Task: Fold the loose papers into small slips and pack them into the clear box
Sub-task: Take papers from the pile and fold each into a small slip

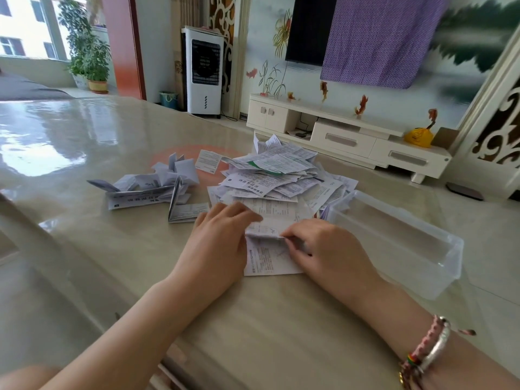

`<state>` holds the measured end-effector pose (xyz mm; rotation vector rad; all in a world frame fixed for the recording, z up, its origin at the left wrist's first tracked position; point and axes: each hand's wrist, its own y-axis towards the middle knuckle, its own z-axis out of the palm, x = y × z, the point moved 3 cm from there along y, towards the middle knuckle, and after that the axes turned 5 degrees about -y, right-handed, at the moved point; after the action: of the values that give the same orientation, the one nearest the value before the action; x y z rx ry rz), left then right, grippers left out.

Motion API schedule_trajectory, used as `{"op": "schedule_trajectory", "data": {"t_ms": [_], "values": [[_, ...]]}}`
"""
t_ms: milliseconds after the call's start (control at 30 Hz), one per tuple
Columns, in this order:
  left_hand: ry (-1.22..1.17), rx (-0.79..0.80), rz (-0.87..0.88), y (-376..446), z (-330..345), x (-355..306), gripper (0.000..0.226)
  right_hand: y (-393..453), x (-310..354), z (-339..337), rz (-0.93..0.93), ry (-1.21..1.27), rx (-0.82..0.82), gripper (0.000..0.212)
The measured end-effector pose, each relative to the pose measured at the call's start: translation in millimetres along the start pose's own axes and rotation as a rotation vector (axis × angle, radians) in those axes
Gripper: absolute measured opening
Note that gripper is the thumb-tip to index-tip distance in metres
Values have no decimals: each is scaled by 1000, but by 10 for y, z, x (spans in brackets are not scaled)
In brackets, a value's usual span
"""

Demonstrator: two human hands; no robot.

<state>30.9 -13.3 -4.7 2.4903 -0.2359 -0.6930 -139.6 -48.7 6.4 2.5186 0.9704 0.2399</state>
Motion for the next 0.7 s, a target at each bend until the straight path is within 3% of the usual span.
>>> {"op": "schedule_trajectory", "data": {"t_ms": [100,167,267,433,533,600,700], "values": [[-162,-200,-16,-11,-134,-52,19,-29,-52,-64,167,268,-66,11],[-261,-249,15,-29,-192,-105,13,-38,-47,-97,226,416,-96,10],[-302,-170,24,-54,-165,-172,13,-36,32,-117,217,587,-57,11],[-395,-45,-51,-60,-87,-205,19,-27,129,-127,123,657,-21,11],[-520,-20,-115,-53,-102,-212,32,-33,96,-113,156,680,-33,7],[-587,-30,-190,-45,-92,-178,28,-34,78,-109,190,690,-44,1],[-731,-4,-278,-28,-93,-144,20,-23,33,-94,227,668,-59,19]]}}
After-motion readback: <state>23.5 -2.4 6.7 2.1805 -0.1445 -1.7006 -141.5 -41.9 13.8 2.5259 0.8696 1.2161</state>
